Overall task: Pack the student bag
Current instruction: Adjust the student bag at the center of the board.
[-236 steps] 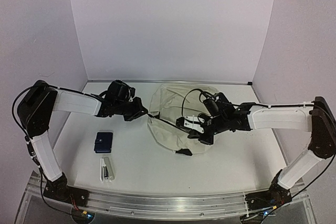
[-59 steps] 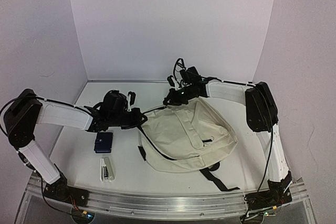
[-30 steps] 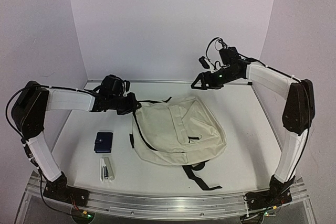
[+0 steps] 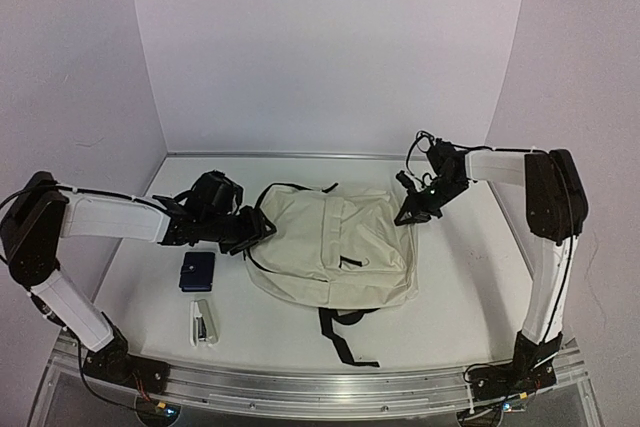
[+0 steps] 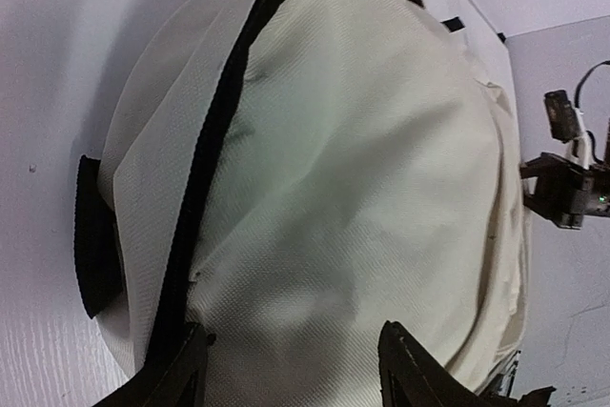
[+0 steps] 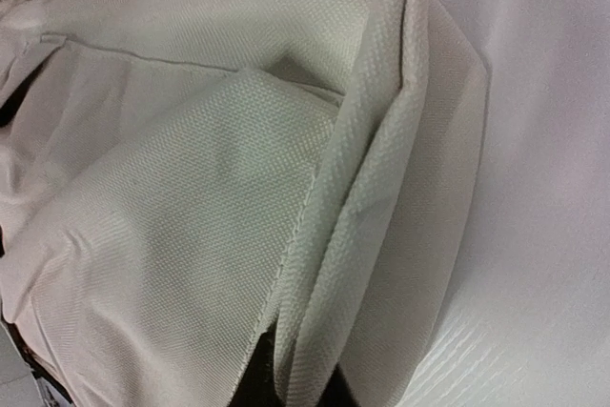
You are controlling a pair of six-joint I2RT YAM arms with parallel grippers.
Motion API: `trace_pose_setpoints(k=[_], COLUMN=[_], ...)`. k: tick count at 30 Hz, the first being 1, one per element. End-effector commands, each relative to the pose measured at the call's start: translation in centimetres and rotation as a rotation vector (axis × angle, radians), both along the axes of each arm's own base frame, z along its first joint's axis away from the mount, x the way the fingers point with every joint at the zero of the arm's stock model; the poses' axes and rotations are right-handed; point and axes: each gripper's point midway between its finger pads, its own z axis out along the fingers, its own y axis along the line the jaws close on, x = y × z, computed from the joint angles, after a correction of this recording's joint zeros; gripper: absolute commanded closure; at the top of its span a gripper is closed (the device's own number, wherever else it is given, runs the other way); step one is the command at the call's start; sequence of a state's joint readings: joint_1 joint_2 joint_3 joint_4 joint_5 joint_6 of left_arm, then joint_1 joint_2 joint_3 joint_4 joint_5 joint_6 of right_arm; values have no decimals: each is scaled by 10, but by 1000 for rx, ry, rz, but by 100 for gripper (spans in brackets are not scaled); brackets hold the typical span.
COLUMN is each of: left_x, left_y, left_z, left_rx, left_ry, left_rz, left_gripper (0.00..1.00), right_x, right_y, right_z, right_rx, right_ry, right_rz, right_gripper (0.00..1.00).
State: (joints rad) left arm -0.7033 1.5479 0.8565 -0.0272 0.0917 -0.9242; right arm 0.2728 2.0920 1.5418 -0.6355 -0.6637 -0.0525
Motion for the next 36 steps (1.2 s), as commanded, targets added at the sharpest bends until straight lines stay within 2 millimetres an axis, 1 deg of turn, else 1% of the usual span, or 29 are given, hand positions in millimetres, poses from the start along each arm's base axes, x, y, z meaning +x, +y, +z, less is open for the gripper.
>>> trace_pose_setpoints(k=[1,4,5,8,9,10,12,13,14,15,16,17,18,19,20,21,22,23,24,25,27,29,30,31,32,34,36], left_x=[13,35,46,81,97,113,135,147,160,171,181,187,194,196,196,194,189,183,174,164,146,123,111,98,87,64,43], left_y=[-14,-23,-28,-44,-49,-55,-63,-68,-72,-75,-79,-81,-80,-80,-78,-74,-69,-64,-58,-51,-34,-21,-13,-3,7,24,34], left_z=[-11,-10,-8,-13,-6,-5,-12,-7,-1,-2,5,4,12,19,26,39,53,62,74,79,99,99,97,89,88,74,64], left_rx=[-11,-1,2,-34,-58,-74,-71,-67,-66,-64,-77,-80,-80,-77,-70,-60,-52,-46,-45,-35,6,57,74,83,84,90,90], left_ry=[23,-13,-23,-26,-45,-52,-54,-72,-94,-102,-121,-116,-137,-155,-170,-191,-209,-220,-236,-243,-256,-234,-216,-181,-161,-113,-85], left_rz=[34,26,12,-42,-55,-76,-113,-131,-143,-155,-171,-182,-188,-194,-198,-193,-189,-182,-170,-156,-113,-84,-61,-32,-4,44,72], left_gripper=[42,50,54,64,67,70,72,72,73,73,73,72,70,67,63,57,49,41,36,32,26,21,19,18,17,17,16], right_x=[-45,-70,-78,-97,-102,-106,-116,-120,-125,-129,-132,-135,-134,-132,-127,-121,-115,-109,-101,-95,-77,-64,-57,-50,-42,-26,-11], right_y=[-5,-2,-1,6,8,13,24,30,37,44,50,56,59,60,61,58,53,47,40,34,22,17,17,18,22,30,39], right_z=[14,13,12,10,9,9,9,9,10,10,11,13,16,20,27,32,41,49,59,68,83,91,95,98,100,100,94], right_rx=[20,74,96,154,162,170,183,187,186,184,181,180,184,187,189,176,168,162,153,141,93,43,30,26,32,44,47], right_ry=[61,123,142,183,186,187,191,193,189,182,173,168,165,157,132,107,72,40,-6,-45,-137,-203,-230,-248,-255,-260,-260], right_rz=[26,37,41,59,67,80,114,131,151,173,188,202,205,204,203,191,179,171,161,155,150,164,169,173,174,177,185], right_gripper=[100,100,100,100,100,100,97,96,93,90,83,76,65,58,54,51,47,43,38,32,25,21,17,10,8,5,4])
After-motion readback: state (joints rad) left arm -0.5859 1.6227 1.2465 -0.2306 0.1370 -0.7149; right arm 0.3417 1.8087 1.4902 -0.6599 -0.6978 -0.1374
